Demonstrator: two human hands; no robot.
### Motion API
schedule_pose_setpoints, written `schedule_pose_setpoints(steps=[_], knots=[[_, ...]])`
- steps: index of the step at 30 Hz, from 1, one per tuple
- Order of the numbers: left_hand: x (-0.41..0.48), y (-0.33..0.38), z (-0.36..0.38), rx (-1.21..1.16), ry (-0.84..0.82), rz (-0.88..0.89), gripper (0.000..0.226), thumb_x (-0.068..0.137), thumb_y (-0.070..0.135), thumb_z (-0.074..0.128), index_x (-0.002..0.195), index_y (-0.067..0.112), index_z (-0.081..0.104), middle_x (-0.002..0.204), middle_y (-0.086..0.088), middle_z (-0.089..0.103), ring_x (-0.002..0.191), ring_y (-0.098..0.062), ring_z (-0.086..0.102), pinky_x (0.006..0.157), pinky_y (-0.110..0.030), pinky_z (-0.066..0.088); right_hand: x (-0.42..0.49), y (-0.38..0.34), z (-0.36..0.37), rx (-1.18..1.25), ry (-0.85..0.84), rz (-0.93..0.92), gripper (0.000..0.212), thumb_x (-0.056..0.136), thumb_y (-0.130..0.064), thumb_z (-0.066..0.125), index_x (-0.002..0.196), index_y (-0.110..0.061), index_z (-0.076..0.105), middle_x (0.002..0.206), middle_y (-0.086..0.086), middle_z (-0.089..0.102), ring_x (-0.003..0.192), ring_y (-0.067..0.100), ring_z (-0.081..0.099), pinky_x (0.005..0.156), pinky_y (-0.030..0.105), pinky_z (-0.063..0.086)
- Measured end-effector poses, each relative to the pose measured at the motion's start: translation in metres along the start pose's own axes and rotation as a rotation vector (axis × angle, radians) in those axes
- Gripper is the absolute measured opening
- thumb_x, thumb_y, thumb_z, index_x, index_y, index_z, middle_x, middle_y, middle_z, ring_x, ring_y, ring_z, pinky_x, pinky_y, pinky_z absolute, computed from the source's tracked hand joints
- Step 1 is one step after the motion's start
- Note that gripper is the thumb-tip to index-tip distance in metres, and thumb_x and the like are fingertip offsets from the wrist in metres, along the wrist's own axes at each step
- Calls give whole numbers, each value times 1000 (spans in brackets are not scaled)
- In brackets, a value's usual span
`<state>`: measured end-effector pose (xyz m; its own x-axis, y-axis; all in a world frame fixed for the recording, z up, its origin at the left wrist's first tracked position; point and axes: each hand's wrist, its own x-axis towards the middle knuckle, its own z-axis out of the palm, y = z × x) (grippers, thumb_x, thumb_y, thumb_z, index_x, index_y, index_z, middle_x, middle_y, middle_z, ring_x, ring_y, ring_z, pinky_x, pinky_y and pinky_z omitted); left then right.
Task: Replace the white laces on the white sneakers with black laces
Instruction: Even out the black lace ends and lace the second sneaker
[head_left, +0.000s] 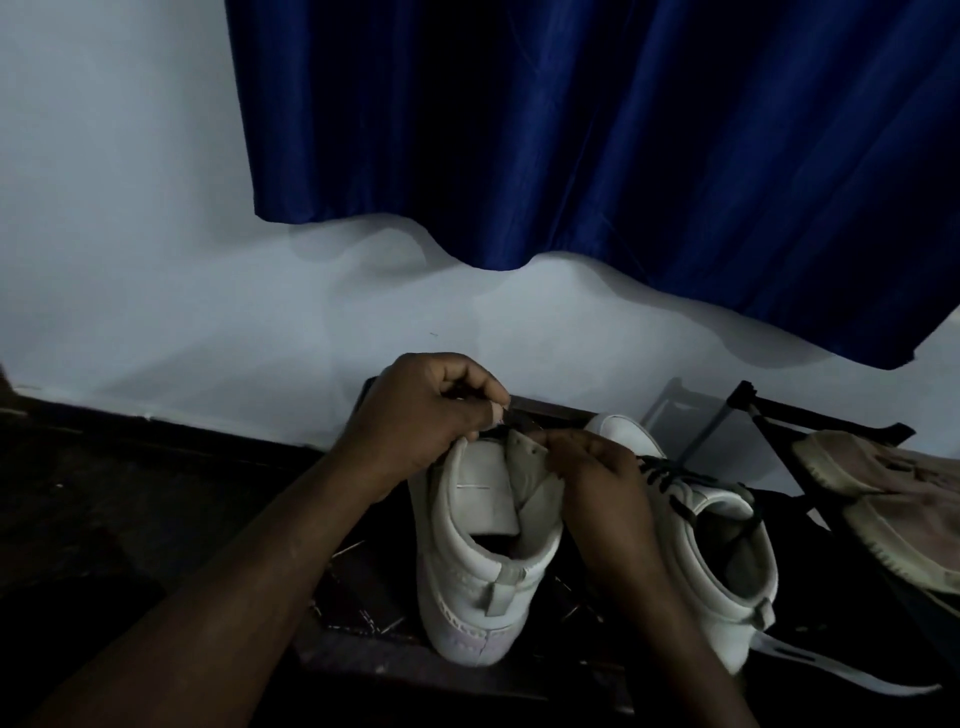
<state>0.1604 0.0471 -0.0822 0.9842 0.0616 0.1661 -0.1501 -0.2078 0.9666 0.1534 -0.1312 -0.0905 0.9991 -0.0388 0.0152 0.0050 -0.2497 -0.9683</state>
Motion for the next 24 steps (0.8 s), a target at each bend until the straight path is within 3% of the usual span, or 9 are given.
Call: schedule_pose_setpoints(steps=[3,6,10,13,19,21,24], knots=[[0,2,-1,56,-45,-29,28,61,45,87,80,27,77,89,2,79,89,-21,75,94,-54,58,1,2,-2,48,-3,12,33,96,-5,53,84,-13,82,86,10,80,95,35,74,92,58,58],[1,5,-3,104,-75,-58,38,54,54,86,82,30,76,89,8,79,92,-16,75,97,-53,56,4,6,-2,56,-12,8,29,91,-14,55,86,-14,83,87,10,80,94,34,75,93,61,57],[3,10,-2,289,-124,-47,18,66,47,86,81,39,79,82,17,76,84,-2,72,92,-39,58,4,9,-1,72,-18,-4,28,89,-19,55,86,-15,82,87,11,79,95,38,74,92,63,55],[4,15,0,396,-116,-33,8,75,37,88,78,36,80,75,22,74,76,7,67,77,-22,53,5,9,1,63,-32,-12,29,82,-26,54,84,-22,82,87,7,80,94,34,75,92,62,56],[6,10,12,538,-96,-1,11,94,25,71,84,28,75,77,22,70,79,21,58,62,0,39,8,14,-1,49,-52,-36,29,79,-30,54,85,-24,82,87,8,79,96,35,74,91,62,56],[5,9,13,488,-76,-14,14,100,22,63,89,26,71,80,19,72,77,19,59,64,-3,40,9,14,-2,53,-61,-47,29,79,-30,53,85,-23,81,87,12,78,96,41,72,87,63,56],[2,8,10,411,-37,-13,13,99,21,63,88,27,67,81,17,76,73,8,66,77,-26,52,10,15,-4,41,-81,-64,30,78,-31,54,86,-22,81,86,8,79,95,36,73,88,61,57]])
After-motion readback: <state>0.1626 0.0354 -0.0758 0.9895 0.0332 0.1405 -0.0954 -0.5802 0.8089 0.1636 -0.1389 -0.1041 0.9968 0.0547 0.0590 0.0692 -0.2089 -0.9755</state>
